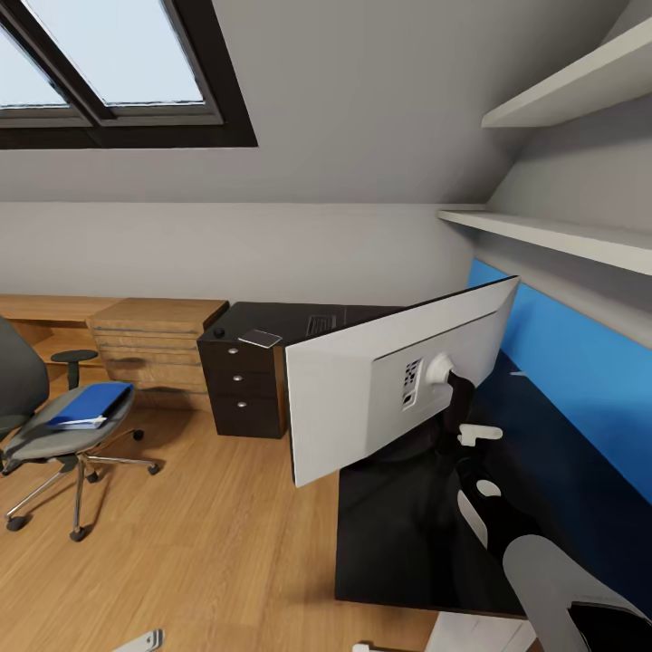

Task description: In the bedroom, organize the workspace by keeping the computer under the desk, ensuring the monitor is on the desk, placing the keyboard on the desk next to the monitor, placing the mouse on the desk next to the keyboard, moving the folder from the swivel chair onto the desk next to the mouse, stacking the notebook on top of the folder with the pen on top of the notebook, and positioning the swivel chair next to the desk.

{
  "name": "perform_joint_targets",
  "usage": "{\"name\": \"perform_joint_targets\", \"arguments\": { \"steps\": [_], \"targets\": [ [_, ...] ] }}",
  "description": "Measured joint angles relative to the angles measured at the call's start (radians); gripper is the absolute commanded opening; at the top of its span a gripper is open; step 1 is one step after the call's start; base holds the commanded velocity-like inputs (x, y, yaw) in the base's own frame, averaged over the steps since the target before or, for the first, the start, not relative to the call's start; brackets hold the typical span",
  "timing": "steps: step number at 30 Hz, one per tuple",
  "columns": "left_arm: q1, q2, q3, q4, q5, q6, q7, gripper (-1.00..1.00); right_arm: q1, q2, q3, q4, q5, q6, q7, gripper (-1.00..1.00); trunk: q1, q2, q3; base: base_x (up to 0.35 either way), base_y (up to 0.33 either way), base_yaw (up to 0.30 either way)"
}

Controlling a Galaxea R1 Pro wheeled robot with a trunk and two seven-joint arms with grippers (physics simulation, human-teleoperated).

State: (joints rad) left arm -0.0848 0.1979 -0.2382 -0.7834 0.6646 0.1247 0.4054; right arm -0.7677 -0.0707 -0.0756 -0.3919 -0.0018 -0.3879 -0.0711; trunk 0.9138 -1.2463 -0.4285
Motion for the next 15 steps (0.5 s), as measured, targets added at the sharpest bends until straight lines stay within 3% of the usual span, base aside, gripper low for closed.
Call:
{"name": "perform_joint_targets", "arguments": {
  "steps": [15],
  "targets": [
    [0.0, -0.001, 0.0, 0.002, 0.0, 0.0, 0.0, 1.0, 0.0, -0.001, -0.003, 0.0, -0.001, 0.0, -0.003, -1.0, 0.0, 0.0, 0.0, 0.0, -0.013, 0.0]
  ]
}}
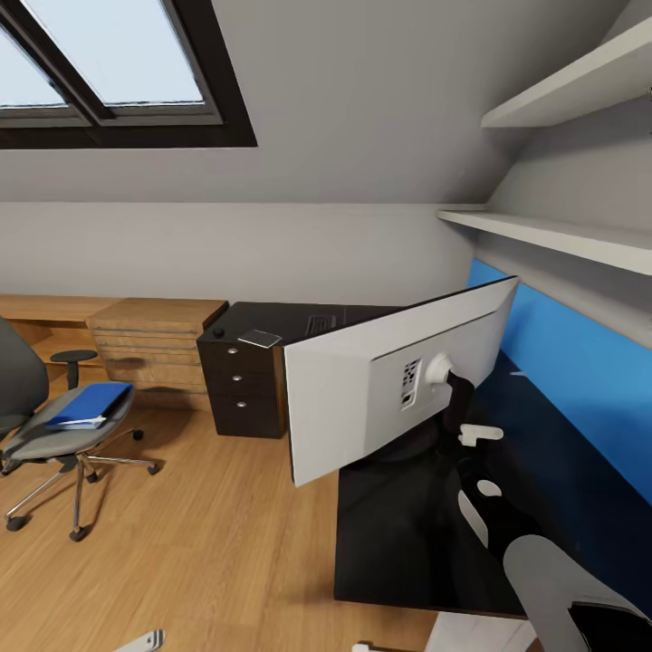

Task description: In the bedroom, organize the workspace by keeping the computer under the desk, ensuring the monitor is on the desk, placing the keyboard on the desk next to the monitor, placing the mouse on the desk next to the keyboard, moving the folder from the swivel chair onto the desk next to the mouse, stacking the notebook on top of the folder with the pen on top of the notebook, and positioning the swivel chair next to the desk.

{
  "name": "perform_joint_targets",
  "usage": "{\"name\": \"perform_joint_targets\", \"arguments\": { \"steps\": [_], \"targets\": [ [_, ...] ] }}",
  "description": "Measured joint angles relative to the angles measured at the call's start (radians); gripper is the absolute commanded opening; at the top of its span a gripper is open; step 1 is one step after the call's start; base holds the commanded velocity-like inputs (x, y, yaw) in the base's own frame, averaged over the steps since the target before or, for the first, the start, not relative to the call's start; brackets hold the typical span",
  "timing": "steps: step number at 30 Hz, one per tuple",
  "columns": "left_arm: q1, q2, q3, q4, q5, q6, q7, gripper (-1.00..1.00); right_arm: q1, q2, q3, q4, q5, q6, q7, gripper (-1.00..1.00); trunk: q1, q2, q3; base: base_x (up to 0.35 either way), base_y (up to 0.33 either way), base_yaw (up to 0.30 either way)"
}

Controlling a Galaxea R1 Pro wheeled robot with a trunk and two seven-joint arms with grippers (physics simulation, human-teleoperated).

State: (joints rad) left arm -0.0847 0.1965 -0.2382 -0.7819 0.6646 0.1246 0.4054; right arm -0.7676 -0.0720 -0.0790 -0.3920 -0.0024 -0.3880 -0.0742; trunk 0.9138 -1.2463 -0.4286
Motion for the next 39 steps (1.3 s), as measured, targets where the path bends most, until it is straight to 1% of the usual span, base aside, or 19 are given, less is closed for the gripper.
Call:
{"name": "perform_joint_targets", "arguments": {
  "steps": [3, 6, 9, 11, 13, 24, 30, 31, 33, 39],
  "targets": [
    [0.0, 0.0, 0.0, 0.0, 0.0, 0.0, 0.0, 1.0, 0.0, 0.001, 0.003, -0.001, 0.002, 0.0, 0.002, -1.0, 0.0, 0.0, 0.0, 0.0, -0.223, 0.0],
    [-0.001, 0.0, -0.001, 0.001, 0.0, 0.0, 0.0, 1.0, 0.0, 0.002, 0.011, -0.002, 0.016, 0.002, 0.006, -1.0, 0.0, 0.0, 0.0, 0.0, -0.27, 0.0],
    [0.0, 0.0, 0.0, 0.001, 0.0, 0.0, 0.0, 1.0, 0.0, 0.002, 0.004, -0.002, 0.007, 0.0, 0.005, -1.0, 0.0, 0.0, 0.0, 0.0, -0.265, 0.0],
    [0.0, 0.0, -0.001, 0.001, 0.0, 0.0, 0.0, 1.0, 0.0, 0.002, 0.009, -0.002, 0.012, 0.001, 0.006, -1.0, 0.0, 0.0, 0.0, 0.0, -0.211, 0.0],
    [0.0, 0.0, 0.0, 0.0, 0.0, 0.0, 0.0, 1.0, 0.0, 0.002, 0.008, -0.001, 0.006, 0.001, 0.004, -1.0, 0.0, 0.0, 0.0, 0.0, -0.095, 0.0],
    [0.0, 0.0, 0.0, 0.0, 0.0, 0.0, 0.0, 1.0, 0.0, 0.001, 0.005, -0.002, 0.007, 0.001, 0.004, -1.0, 0.0, 0.0, 0.0, 0.0, -0.011, 0.0],
    [0.0, 0.0, 0.0, 0.001, -0.001, -0.001, 0.0, 1.0, 0.0, 0.001, 0.004, -0.002, 0.009, 0.001, 0.005, -1.0, 0.0, 0.0, 0.0, 0.021, -0.21, 0.0],
    [0.0, 0.0, 0.001, 0.0, -0.001, -0.001, 0.0, 1.0, 0.0, 0.001, 0.006, -0.002, 0.003, 0.0, 0.003, -1.0, 0.0, 0.0, 0.0, 0.023, -0.121, 0.0],
    [0.0, 0.0, 0.001, 0.0, 0.0, -0.001, 0.0, 1.0, 0.0, 0.001, 0.006, -0.002, 0.009, 0.001, 0.004, -1.0, 0.0, 0.0, 0.0, 0.012, -0.063, -0.007],
    [0.0, 0.0, 0.001, 0.0, 0.0, -0.001, 0.0, 1.0, 0.001, 0.001, 0.003, 0.0, 0.002, 0.001, 0.003, -1.0, 0.0, 0.0, 0.003, 0.004, -0.019, -0.113]
  ]
}}
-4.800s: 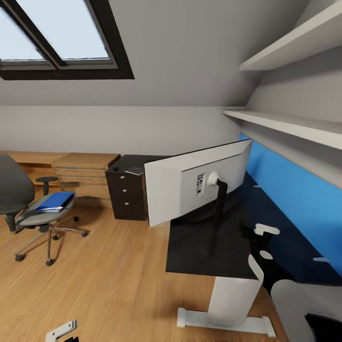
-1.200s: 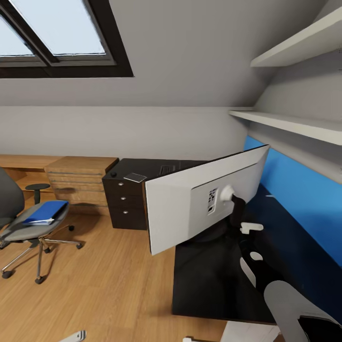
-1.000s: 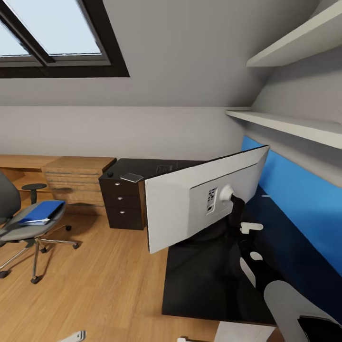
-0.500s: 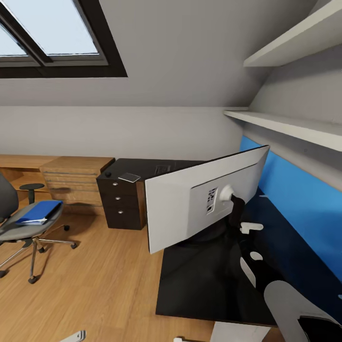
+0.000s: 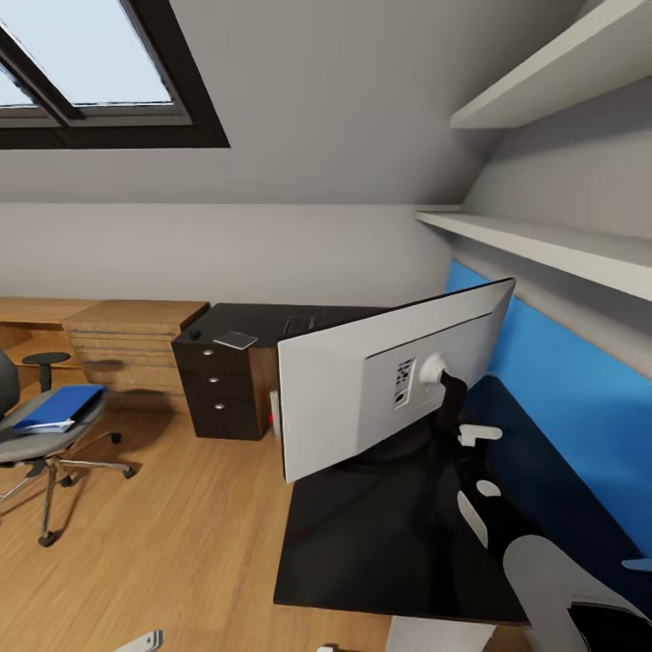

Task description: In the bedroom, organize the workspace by keeping the computer under the desk, ensuring the monitor is on the desk, placing the keyboard on the desk next to the monitor, placing the mouse on the desk next to the keyboard, moving the folder from the swivel chair onto the desk next to the mouse, stacking the notebook on top of the folder with the pen on top of the notebook, and positioning the swivel chair next to the desk.

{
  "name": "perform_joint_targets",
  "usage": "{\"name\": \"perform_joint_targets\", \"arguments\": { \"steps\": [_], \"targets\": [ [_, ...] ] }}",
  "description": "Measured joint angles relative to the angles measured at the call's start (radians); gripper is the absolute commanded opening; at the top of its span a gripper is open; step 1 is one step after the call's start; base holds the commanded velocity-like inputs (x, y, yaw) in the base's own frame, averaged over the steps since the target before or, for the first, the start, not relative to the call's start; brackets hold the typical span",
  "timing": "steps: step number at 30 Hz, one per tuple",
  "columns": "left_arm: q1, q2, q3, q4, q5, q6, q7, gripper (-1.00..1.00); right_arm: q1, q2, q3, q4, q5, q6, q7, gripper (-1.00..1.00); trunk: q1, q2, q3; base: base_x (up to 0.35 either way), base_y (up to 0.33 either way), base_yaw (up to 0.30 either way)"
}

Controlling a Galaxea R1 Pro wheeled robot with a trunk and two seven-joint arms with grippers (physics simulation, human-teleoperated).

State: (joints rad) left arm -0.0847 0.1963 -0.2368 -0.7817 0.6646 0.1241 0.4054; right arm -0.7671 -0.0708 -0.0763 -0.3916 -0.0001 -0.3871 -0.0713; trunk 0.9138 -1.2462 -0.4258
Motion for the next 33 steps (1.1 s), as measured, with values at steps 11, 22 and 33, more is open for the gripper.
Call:
{"name": "perform_joint_targets", "arguments": {
  "steps": [11, 22, 33],
  "targets": [
    [0.001, 0.0, 0.0, 0.0, -0.001, 0.0, 0.0, 1.0, 0.0, 0.0, 0.002, 0.002, -0.002, 0.0, -0.001, -1.0, 0.0, 0.0, 0.006, 0.0, -0.001, -0.097],
    [0.0, 0.0, 0.0, 0.0, -0.001, -0.001, 0.0, 1.0, 0.0, -0.002, 0.002, 0.0, -0.002, 0.0, -0.001, -1.0, 0.0, 0.0, 0.006, 0.157, 0.0, 0.0],
    [0.0, 0.0, 0.0, 0.0, 0.0, -0.022, 0.0, 1.0, 0.0, -0.002, 0.001, 0.0, 0.0, 0.0, 0.0, -1.0, -0.001, 0.0, 0.006, 0.273, 0.0, 0.0]
  ]
}}
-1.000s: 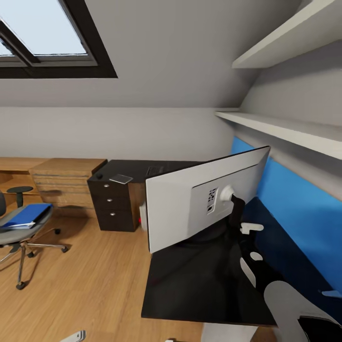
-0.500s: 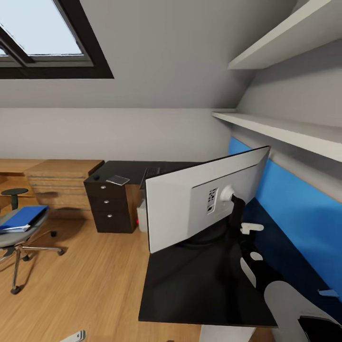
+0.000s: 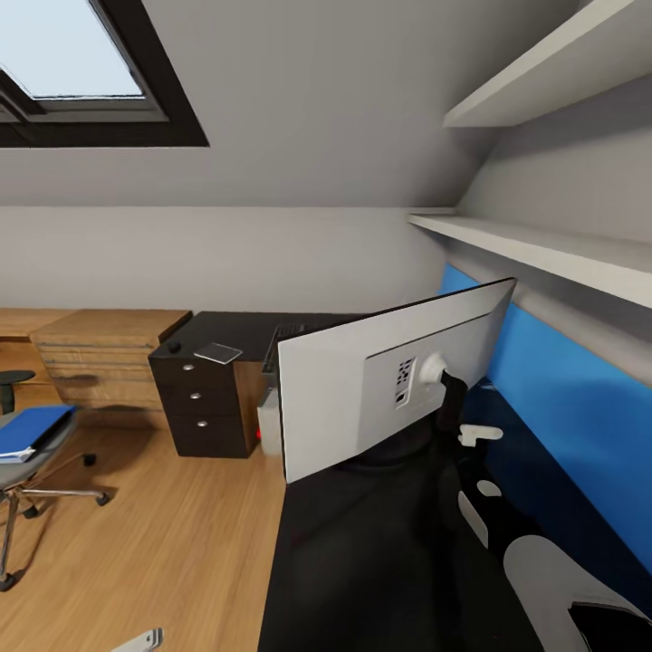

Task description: In the bedroom, organize the workspace by keeping the computer under the desk, ensuring the monitor is on the desk, placing the keyboard on the desk next to the monitor, placing the mouse on the desk next to the keyboard, moving the folder from the swivel chair onto the desk next to the mouse, stacking the notebook on top of the folder with the pen on top of the notebook, and positioning the swivel chair next to the desk.

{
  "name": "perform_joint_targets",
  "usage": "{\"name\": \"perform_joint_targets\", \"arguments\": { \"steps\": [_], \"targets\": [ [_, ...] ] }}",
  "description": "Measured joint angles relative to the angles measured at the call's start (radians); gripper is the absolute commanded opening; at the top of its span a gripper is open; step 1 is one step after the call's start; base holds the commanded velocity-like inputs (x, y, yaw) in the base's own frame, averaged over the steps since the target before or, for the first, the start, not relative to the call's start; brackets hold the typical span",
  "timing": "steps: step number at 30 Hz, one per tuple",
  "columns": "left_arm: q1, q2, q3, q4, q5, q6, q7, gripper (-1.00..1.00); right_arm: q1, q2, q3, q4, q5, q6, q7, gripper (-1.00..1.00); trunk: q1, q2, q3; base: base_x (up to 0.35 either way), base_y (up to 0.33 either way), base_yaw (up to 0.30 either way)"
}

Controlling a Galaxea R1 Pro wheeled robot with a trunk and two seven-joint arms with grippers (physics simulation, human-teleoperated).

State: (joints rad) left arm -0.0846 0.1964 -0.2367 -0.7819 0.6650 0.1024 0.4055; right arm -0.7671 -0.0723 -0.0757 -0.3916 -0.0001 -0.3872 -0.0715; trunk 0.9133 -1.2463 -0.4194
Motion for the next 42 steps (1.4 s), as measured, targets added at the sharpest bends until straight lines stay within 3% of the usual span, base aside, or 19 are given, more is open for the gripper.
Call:
{"name": "perform_joint_targets", "arguments": {
  "steps": [7, 19, 42],
  "targets": [
    [0.0, 0.0, 0.0, 0.0, 0.001, -0.002, 0.0, 1.0, 0.0, 0.0, -0.001, 0.0, 0.001, 0.0, 0.0, -1.0, 0.0, 0.0, 0.0, 0.281, 0.0, 0.0],
    [0.0, 0.0, 0.0, 0.0, 0.003, -0.002, 0.0, 1.0, 0.0, 0.0, 0.001, 0.001, -0.001, 0.0, 0.0, -1.0, 0.0, 0.0, 0.0, 0.077, -0.01, 0.0],
    [0.0, 0.0, 0.002, 0.0, 0.003, -0.002, 0.0, 1.0, 0.0, 0.001, 0.002, -0.001, -0.001, 0.0, 0.001, -1.0, 0.001, 0.0, 0.005, 0.005, -0.001, -0.038]
  ]
}}
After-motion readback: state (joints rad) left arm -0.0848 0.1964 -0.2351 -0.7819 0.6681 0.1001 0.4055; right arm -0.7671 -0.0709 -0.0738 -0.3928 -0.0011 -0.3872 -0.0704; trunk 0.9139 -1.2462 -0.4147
